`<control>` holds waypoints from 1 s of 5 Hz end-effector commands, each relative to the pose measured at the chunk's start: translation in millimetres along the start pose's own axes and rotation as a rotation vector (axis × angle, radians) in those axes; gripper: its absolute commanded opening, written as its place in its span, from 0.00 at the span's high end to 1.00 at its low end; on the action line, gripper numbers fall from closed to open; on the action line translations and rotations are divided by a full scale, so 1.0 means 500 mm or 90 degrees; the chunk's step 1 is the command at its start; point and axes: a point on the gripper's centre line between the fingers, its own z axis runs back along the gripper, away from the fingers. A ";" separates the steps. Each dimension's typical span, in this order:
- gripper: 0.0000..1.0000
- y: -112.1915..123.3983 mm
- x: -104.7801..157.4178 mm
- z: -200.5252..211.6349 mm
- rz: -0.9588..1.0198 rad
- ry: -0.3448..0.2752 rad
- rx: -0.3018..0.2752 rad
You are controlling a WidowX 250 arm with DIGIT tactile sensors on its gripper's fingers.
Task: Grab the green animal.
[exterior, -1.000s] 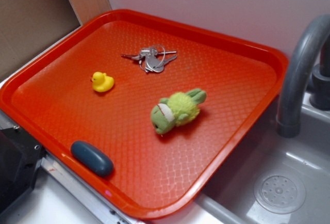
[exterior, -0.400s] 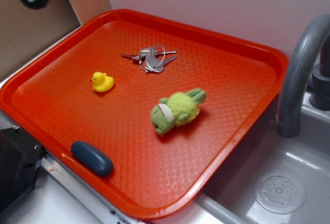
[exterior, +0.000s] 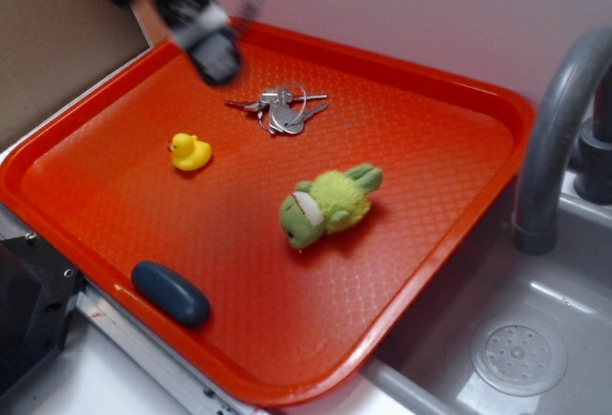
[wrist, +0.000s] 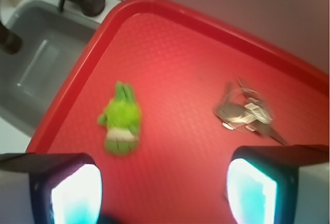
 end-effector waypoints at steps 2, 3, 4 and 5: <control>0.00 -0.074 0.015 -0.142 -0.032 0.106 0.010; 0.00 -0.080 0.011 -0.185 -0.043 0.137 0.028; 0.00 -0.090 0.008 -0.207 -0.051 0.155 0.036; 0.00 -0.096 0.004 -0.231 -0.060 0.176 0.050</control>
